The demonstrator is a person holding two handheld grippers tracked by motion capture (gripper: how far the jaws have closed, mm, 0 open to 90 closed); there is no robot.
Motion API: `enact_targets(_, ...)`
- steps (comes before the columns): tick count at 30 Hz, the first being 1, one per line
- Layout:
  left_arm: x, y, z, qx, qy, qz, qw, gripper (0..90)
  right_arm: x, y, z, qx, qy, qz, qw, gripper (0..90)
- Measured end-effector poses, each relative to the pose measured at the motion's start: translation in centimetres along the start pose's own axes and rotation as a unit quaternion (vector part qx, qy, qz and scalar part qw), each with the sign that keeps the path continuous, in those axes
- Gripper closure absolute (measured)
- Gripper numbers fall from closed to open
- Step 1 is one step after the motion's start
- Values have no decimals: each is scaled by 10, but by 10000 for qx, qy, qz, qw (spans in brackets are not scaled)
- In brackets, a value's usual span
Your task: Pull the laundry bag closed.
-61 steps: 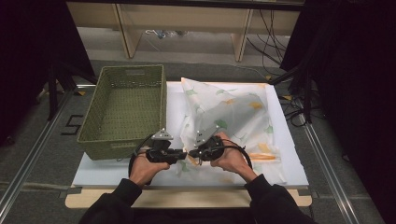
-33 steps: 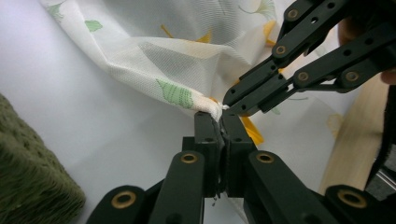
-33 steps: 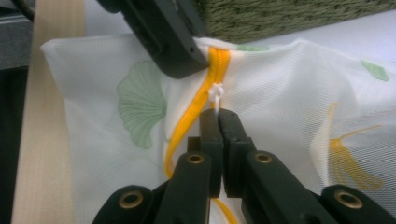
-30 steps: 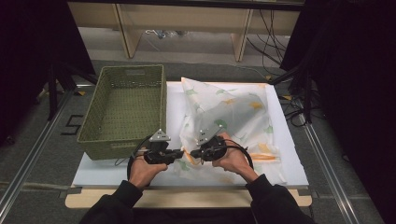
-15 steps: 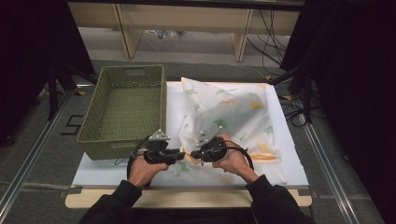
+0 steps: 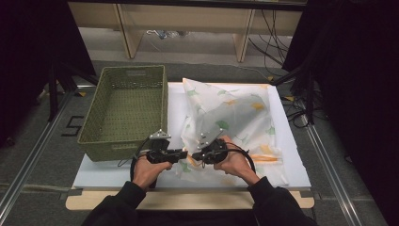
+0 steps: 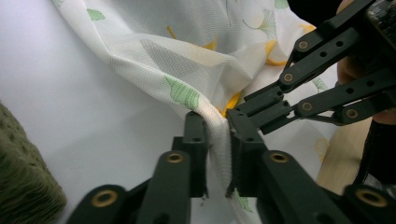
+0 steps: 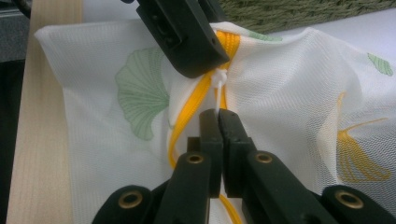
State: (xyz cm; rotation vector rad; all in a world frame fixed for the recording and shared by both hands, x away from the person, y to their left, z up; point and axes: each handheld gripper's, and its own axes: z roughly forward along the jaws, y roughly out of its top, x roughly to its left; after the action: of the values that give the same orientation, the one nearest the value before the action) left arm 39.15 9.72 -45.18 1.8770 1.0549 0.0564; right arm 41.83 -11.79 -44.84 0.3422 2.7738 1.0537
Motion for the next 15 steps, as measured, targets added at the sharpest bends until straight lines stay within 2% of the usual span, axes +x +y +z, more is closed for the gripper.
enact_targets(2,0,0,0,-3,10,58,10000,837,-1,0,0,-13,37,-84,10000,900)
enact_targets(3,0,0,-1,-4,18,120,9999,843,-2,-1,1,-55,69,-12,10000,896)
enact_targets(5,-1,-1,-2,-16,42,196,9998,852,-4,-3,0,-111,258,305,9991,871)
enact_targets(7,-1,-1,-2,-38,26,233,9997,853,-5,-5,0,-187,232,374,9989,846)
enact_targets(8,-2,0,-3,-8,55,384,9992,853,-9,-8,-2,-239,298,513,9979,811)
enact_targets(9,-3,0,-2,-21,54,390,9992,853,-11,-10,-2,-272,366,615,9971,794)
enact_targets(11,-4,0,-2,-12,82,537,9985,853,-14,-13,-2,-268,450,784,9955,758)
enact_targets(12,-4,0,-2,-12,82,537,9985,853,-15,-14,-1,-276,453,810,9953,751)
enact_targets(13,-5,1,-2,18,42,661,9978,854,-16,-14,-1,-289,489,779,9953,747)
enact_targets(15,-7,2,-2,-10,-47,777,9970,853,-15,-13,0,-470,577,639,9952,737)
